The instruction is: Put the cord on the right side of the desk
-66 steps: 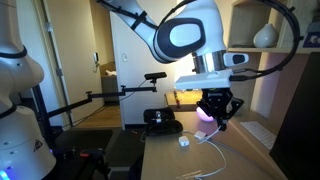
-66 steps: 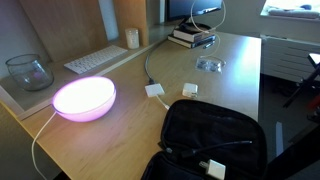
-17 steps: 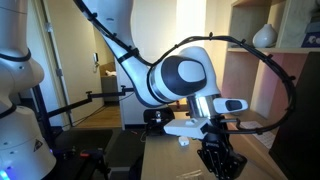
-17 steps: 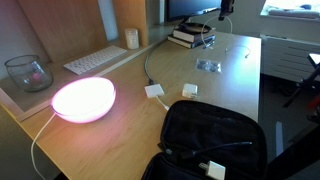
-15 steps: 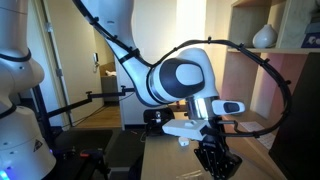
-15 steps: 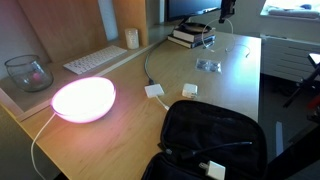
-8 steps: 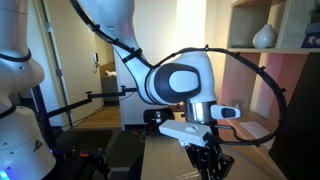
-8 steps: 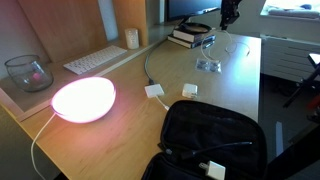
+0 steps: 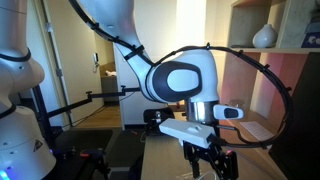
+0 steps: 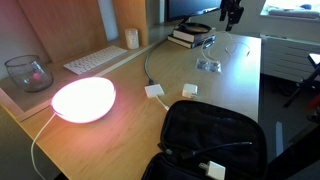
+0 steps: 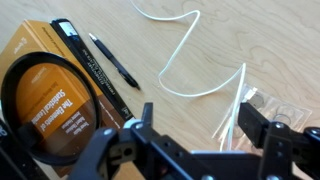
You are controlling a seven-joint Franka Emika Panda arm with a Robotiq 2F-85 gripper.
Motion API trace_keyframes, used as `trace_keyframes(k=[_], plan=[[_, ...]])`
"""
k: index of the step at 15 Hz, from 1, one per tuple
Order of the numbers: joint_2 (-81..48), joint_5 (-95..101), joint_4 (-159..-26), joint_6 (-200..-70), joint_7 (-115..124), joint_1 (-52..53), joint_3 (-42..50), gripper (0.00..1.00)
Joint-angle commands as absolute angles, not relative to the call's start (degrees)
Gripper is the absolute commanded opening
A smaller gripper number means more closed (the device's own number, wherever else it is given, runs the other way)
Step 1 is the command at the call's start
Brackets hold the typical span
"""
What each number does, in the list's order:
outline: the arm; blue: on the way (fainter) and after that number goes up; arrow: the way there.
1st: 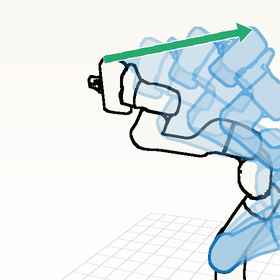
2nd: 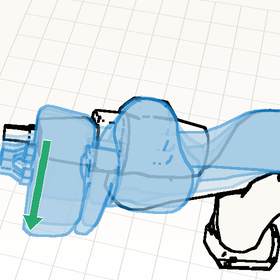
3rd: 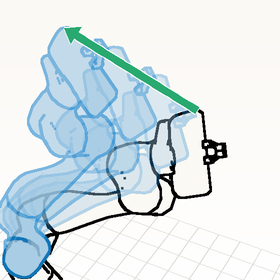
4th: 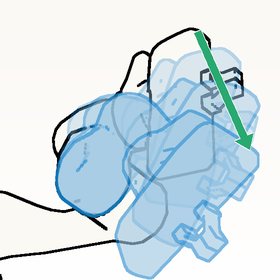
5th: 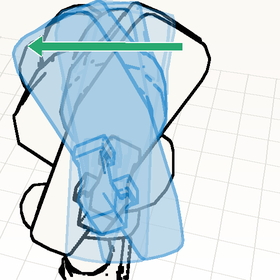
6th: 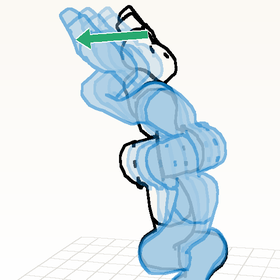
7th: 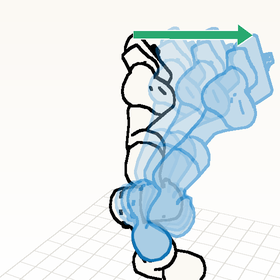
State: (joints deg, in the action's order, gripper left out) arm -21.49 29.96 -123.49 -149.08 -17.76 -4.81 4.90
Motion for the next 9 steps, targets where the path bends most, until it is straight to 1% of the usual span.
trace_keyframes(k=[1, 9], plan=[[-19.1, 22.2, -124.1, -147.3, -23.3, -7.0, 2.9, 1.0], [-17.6, 6.1, -123.4, -147.2, -30.8, -11.1, -0.5, 1.0]])
